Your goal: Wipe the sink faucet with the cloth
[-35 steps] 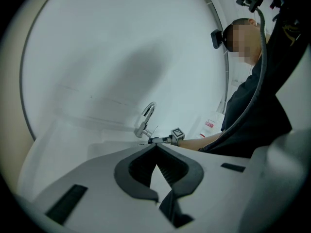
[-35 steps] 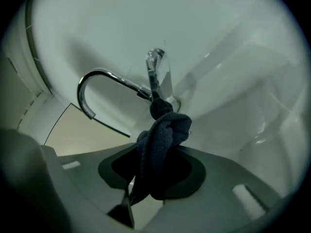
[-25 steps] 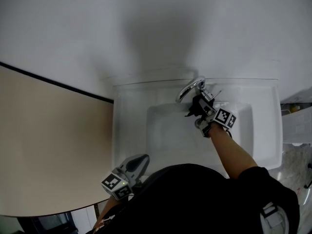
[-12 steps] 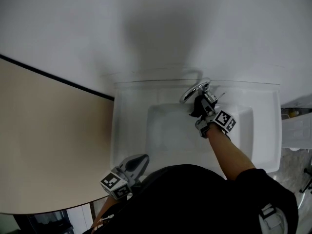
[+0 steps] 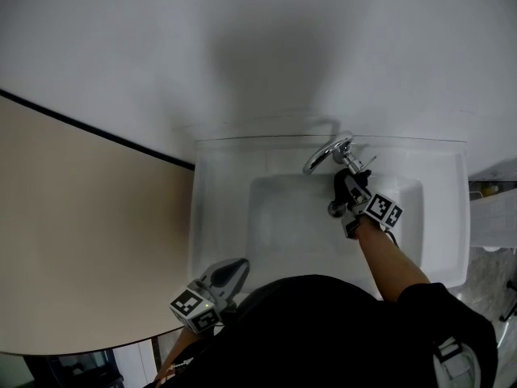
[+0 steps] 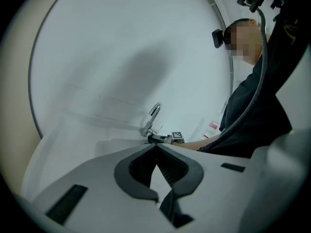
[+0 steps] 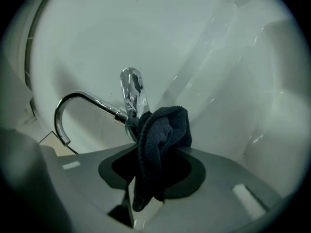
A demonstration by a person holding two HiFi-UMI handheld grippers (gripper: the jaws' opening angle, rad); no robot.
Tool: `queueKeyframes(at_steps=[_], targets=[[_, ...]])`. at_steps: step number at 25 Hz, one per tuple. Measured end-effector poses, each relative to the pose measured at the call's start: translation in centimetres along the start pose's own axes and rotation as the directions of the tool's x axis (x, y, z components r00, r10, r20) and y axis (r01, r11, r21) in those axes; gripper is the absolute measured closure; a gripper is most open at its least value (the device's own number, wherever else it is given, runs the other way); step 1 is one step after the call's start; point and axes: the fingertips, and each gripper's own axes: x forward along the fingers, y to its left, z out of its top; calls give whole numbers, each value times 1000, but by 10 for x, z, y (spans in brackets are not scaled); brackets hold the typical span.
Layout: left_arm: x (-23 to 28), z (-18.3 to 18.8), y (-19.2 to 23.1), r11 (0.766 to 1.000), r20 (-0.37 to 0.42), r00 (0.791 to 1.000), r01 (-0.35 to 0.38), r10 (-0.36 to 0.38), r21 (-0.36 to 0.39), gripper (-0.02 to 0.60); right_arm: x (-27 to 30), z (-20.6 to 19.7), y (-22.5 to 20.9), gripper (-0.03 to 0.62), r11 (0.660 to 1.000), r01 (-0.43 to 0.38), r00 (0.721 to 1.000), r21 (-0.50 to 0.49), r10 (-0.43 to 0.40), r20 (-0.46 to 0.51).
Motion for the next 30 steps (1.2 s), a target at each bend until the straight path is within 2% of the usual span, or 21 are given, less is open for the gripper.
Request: queueKeyframes(at_steps=[4,7,9,13,14,16,18,21,25,27,28,30], targets=[[8,5,-14,999,33,998,44,-44,-4,581,15,1,0,473,1000,16,1000,-14,-16,-1],[2,0,-13,999,5,999,35,-35,31,581,0,-2,3,471,993,11,994,-116,-23,-106],[0,5,-14,999,27,999,31,-32,29,580,-20,4,1,470,984,18,990,-177,-42,-135],[0,4,-14,999,45,998,44,-44,-2,581,-47,72,-22,471,979,102,995,-179,-102,7],[1,3,-13,999,42,998,46,-47,3,580,-42,90,-23,471,980,97,995,-175,-94,24],[3,-2,-12,998,22,998,54,-55,39,581,-26,108,-14,470,984,49,999,-173,-50,-1],[5,-4,-17,997,3,998,58,-58,56,580,-19,110,-4,473,983,6,999,-184,-16,-50],[4,-3,-20,998,6,999,51,-52,48,581,-28,100,15,474,966,-58,995,-251,36,-89],[9,1,-18,998,37,998,57,-58,23,581,-33,84,38,476,922,-119,989,-368,76,-129],[13,0,-20,997,18,998,67,-67,39,581,-33,73,49,476,881,-150,982,-448,81,-169],[15,-1,-21,996,6,997,72,-72,48,580,-33,65,55,476,848,-169,977,-501,77,-199],[16,-1,-22,996,-9,997,76,-75,57,580,-31,44,65,476,754,-209,963,-623,47,-265]])
